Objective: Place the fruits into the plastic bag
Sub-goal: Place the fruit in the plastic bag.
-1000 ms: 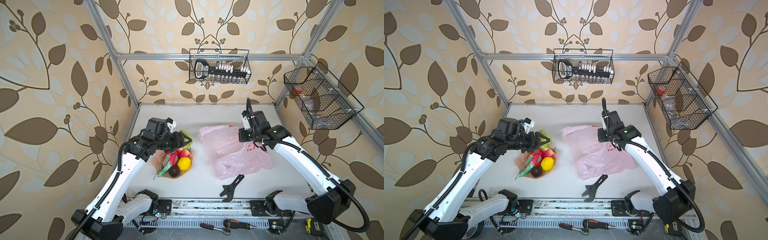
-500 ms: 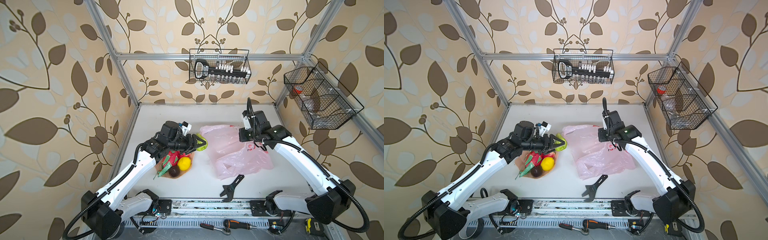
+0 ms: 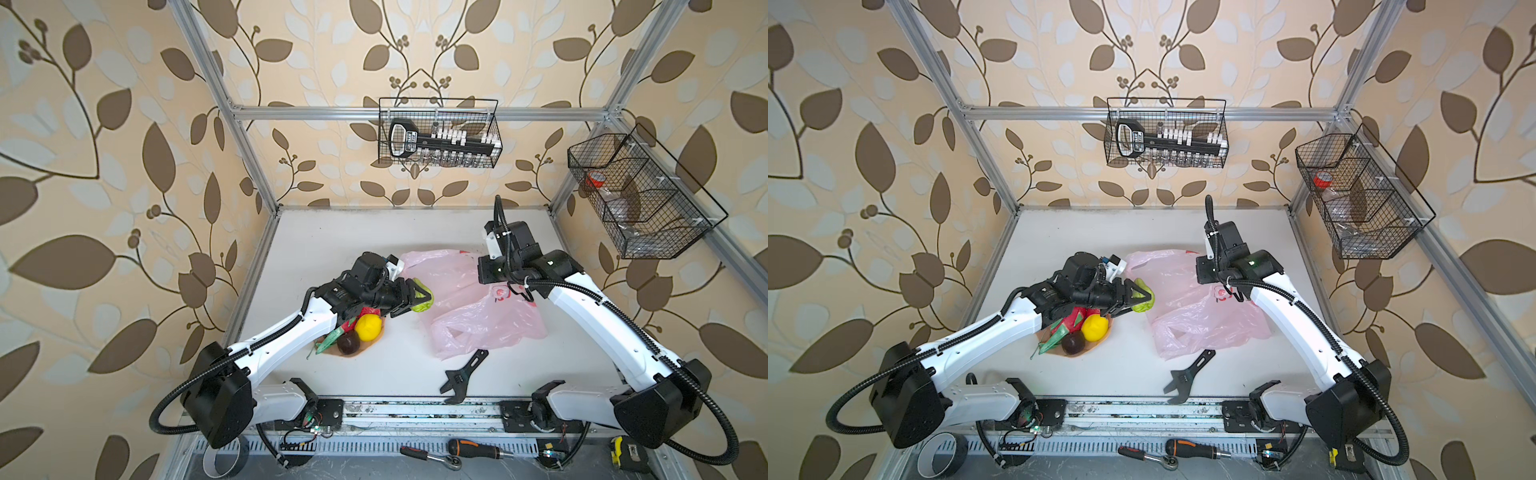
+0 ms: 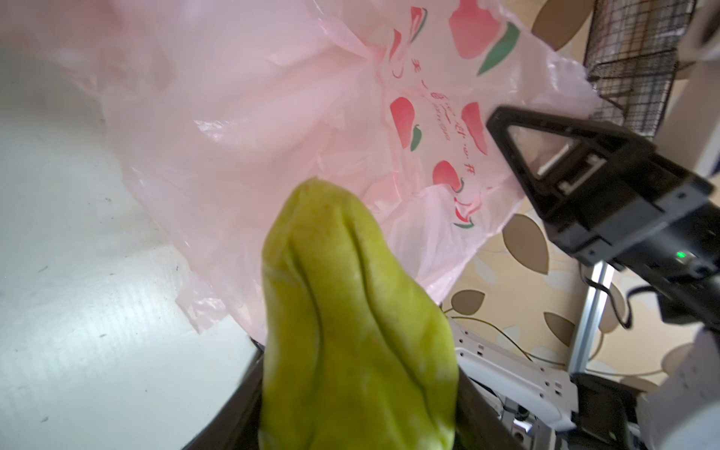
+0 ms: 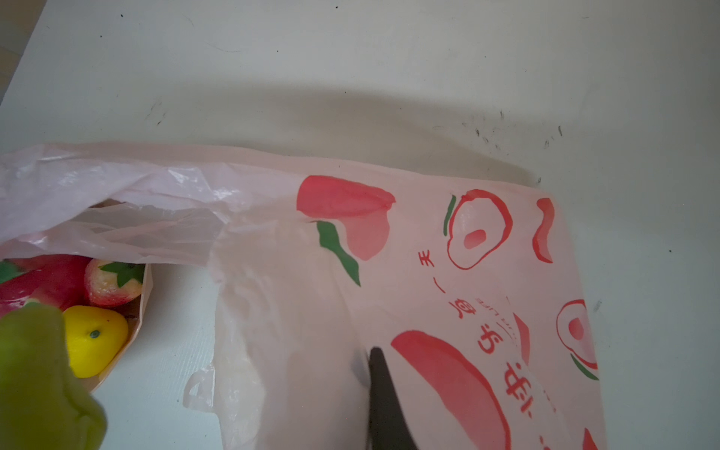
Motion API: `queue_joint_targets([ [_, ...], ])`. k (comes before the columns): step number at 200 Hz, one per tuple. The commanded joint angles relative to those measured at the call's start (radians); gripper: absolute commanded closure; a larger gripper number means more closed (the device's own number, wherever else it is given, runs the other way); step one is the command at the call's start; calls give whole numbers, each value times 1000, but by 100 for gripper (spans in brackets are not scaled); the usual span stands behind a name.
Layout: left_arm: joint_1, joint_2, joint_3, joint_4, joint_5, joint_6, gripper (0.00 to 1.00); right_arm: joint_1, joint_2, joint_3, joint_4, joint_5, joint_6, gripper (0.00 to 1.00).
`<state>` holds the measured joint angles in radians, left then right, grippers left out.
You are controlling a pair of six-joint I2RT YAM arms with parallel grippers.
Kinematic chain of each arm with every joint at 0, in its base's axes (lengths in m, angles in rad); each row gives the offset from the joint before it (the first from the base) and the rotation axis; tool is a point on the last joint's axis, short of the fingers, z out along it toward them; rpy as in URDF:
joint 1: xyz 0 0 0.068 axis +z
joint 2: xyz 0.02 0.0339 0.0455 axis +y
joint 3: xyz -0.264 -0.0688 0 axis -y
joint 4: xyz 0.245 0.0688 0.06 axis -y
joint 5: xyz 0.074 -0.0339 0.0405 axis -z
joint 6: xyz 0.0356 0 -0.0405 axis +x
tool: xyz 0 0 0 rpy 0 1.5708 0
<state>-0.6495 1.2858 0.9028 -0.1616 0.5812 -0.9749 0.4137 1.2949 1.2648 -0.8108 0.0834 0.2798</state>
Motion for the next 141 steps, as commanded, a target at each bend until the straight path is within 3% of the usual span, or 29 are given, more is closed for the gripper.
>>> queue_joint_targets([
  [1,-22,52,1,132,-72,-26,93,-4,-23,1,4,-27,-1,100],
  [87,-151,364,184,225,-119,-18,93,-4,-44,-42,28,-101,28,100],
  [118,-160,405,239,230,-89,-9,92,-6,-49,-56,28,-109,30,100],
  [141,-168,359,228,148,-134,13,92,-12,-51,-52,26,-111,31,100],
])
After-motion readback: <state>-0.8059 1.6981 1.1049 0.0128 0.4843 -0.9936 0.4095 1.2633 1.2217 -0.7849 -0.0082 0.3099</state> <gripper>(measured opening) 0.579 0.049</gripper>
